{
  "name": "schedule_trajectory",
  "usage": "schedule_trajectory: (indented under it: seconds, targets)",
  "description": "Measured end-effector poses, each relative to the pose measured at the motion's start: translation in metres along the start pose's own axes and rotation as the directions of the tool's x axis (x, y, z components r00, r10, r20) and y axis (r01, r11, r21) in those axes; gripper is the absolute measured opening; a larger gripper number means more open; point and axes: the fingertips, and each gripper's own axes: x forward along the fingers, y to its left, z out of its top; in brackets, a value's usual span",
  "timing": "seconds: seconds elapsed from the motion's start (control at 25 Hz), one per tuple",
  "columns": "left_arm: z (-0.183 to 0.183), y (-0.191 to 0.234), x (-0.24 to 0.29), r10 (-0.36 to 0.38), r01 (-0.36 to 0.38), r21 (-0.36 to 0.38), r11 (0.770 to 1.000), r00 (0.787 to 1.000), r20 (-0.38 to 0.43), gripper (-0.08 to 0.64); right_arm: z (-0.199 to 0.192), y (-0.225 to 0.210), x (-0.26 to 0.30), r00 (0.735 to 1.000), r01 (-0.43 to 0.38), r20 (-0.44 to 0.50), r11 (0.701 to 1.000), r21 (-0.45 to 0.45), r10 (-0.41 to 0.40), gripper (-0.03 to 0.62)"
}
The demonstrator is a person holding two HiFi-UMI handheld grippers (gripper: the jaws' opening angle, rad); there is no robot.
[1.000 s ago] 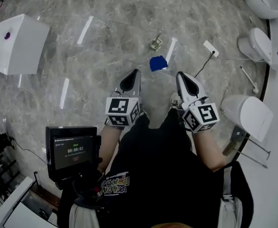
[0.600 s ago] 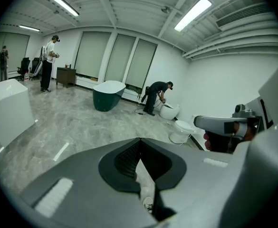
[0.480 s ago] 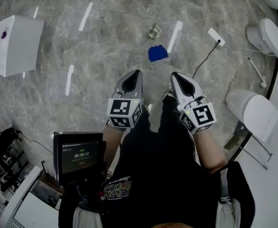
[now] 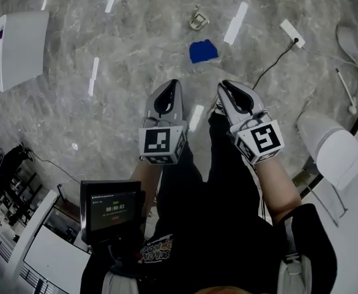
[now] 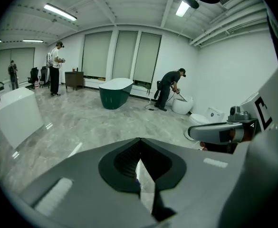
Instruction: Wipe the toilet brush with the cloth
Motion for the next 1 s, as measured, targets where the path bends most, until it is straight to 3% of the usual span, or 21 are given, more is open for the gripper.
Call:
schedule_trajectory:
  seconds: [0.24,0.36,0.52,0.64,0.84,1.0]
  targets:
    - [-0.003,0.023,0.019,0.048,-0.050,0.023,0.998,0.995,0.082,0.011,-0.026,-0.015,0.024,0.999,0.052,-0.005,0.998,0.035,-0.052,0.046]
    - [-0.011,0.039,0.027,0.039,-0.044,0.039,0.998,0.991,0.126,0.011,-0.035,-0.017,0.039,0.996,0.088,0.004,0.995,0.038,-0.088,0.046]
    - [-0.033,0.051,0.042,0.004,-0.012,0.057,0.998,0.992,0.126,0.011,-0.057,-0.025,0.053,0.989,0.144,0.007,0.987,0.066,-0.145,0.046]
    - [-0.052,0.064,0.047,-0.008,0.006,0.014,1.000,0.994,0.110,0.011,-0.090,-0.032,0.070,0.983,0.183,-0.022,0.978,0.096,-0.182,0.046]
    - [-0.113,0.096,0.049,0.023,-0.017,-0.151,0.988,0.999,0.042,0.011,-0.154,-0.047,0.109,0.972,0.230,-0.082,0.968,0.104,-0.222,0.089]
    - [-0.167,0.109,0.067,0.011,-0.005,-0.126,0.992,0.999,0.042,0.011,-0.211,-0.078,0.155,0.963,0.246,-0.127,0.968,0.044,-0.239,0.122]
